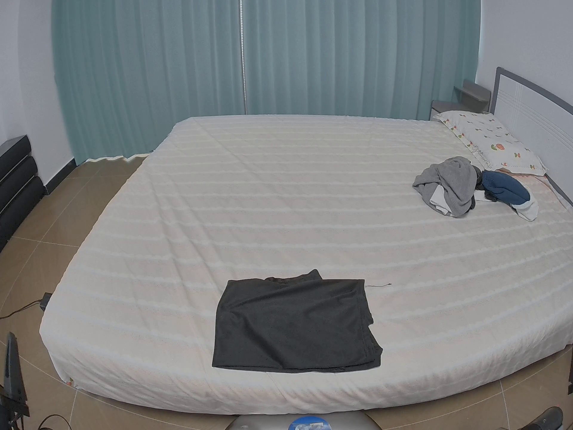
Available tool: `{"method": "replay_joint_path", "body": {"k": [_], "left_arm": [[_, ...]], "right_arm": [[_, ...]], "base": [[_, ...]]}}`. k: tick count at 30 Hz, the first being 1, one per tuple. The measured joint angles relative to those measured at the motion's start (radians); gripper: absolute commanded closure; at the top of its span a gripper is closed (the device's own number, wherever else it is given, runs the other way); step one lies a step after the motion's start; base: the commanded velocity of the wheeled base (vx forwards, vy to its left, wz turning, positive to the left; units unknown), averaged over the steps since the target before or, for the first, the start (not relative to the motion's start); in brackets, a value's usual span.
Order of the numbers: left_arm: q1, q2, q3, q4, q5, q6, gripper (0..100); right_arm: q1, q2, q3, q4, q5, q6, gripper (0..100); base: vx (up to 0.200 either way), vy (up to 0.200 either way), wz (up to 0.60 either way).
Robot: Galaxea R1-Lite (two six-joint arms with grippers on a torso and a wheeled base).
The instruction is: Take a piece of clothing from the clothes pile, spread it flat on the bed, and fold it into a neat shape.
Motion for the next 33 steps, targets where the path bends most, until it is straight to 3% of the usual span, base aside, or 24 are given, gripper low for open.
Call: {"method": "replay_joint_path", "body": {"k": [7, 15, 23, 33], "left_arm": [[0.0, 0.0, 0.041, 0.175, -0.021, -0.066, 0], [0.0, 0.0, 0.047, 0.256, -0.079, -0.043, 0], [0.0, 0.001, 0.047, 0.245, -0.105, -0.019, 0], [0.0, 0.001, 0.047, 0.247, -0.12, -0.015, 0]], "right_arm": [[-0.001, 0.0, 0.042, 0.169, -0.014, -0.003, 0], [-0.002, 0.0, 0.048, 0.183, -0.006, -0.006, 0], [-0.004, 0.0, 0.048, 0.254, 0.015, 0.09, 0], [-0.004, 0.001, 0.048, 0.301, 0.049, 0.077, 0]], "base": [[0.0, 0.0, 0.0], [0.0, 0.0, 0.0], [0.0, 0.0, 0.0], [0.0, 0.0, 0.0]]}}
